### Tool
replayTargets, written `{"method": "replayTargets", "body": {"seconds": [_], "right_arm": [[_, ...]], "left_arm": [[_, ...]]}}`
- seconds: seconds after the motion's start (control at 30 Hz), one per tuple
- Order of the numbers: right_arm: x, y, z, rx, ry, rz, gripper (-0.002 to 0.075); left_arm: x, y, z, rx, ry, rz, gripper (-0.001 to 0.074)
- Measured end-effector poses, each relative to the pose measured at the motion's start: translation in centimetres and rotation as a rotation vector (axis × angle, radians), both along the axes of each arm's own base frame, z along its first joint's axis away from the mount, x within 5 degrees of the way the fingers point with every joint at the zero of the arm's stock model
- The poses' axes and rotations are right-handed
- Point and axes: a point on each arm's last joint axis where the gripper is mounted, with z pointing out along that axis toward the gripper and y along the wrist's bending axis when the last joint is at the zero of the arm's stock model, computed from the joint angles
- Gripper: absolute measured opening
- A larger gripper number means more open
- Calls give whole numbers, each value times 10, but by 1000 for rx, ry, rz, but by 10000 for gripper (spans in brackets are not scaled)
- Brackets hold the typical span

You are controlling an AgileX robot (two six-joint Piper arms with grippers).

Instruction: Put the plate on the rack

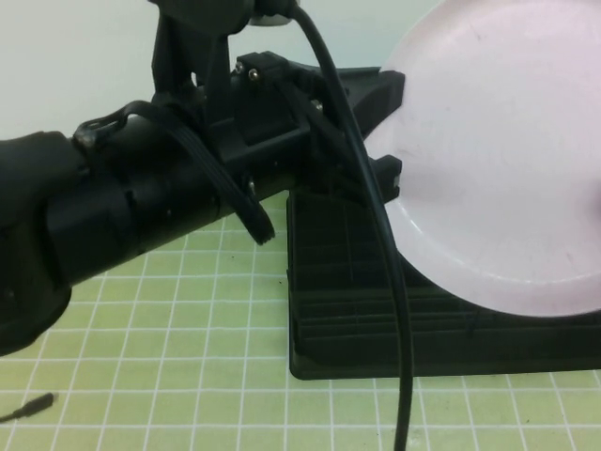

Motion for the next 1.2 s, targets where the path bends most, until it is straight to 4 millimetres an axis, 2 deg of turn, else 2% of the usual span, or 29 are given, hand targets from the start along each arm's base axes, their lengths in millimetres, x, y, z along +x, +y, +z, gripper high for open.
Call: {"method": "replayTargets", "body": {"seconds": [0.2, 0.3, 0.4, 0.5, 0.53, 0.57, 0.6, 0.63, 0.8, 0.9, 1.0, 1.03, 1.13, 1.17, 1.2], "right_arm": [[4, 3, -4, 6, 24, 50, 148], [4, 3, -4, 6, 24, 50, 120], [4, 3, -4, 4, 23, 50, 119], [4, 3, -4, -4, 15, 50, 118], [4, 3, -4, -20, 4, 42, 118], [5, 2, -3, -36, -8, 26, 118], [6, 1, -3, -50, -15, 8, 118], [8, -1, -2, -67, -25, -18, 118], [17, -15, 23, -126, -103, -202, 118], [21, -22, 45, -204, -199, -297, 118], [28, -29, 62, -323, -284, -386, 118], [32, -30, 66, -389, -308, -407, 117], [44, -31, 68, -631, -365, -396, 117], [49, -30, 67, -705, -379, -374, 116], [55, -28, 66, -768, -385, -342, 116]], "left_arm": [[-5, -5, 2, 12, -51, -79, 3], [-9, -9, 2, 38, -112, -145, 62], [-11, -10, 3, 53, -149, -181, 225], [-13, -12, 3, 49, -151, -205, 469], [-13, -12, 3, 47, -152, -212, 335], [-14, -12, 3, 46, -153, -219, 401], [-15, -13, 9, -47, -103, -227, 576], [-14, -12, 5, 44, -158, -218, 574], [-16, -12, 19, 18, -195, -219, 539], [-16, -11, 27, 3, -212, -215, 482], [-13, -6, 29, 9, -210, -152, 359], [-12, -3, 31, 11, -210, -116, 296], [-9, 11, 36, 12, -205, 21, 90], [-10, 26, 44, 5, -209, 137, 17], [-8, 24, 42, 14, -204, 137, 2]]}}
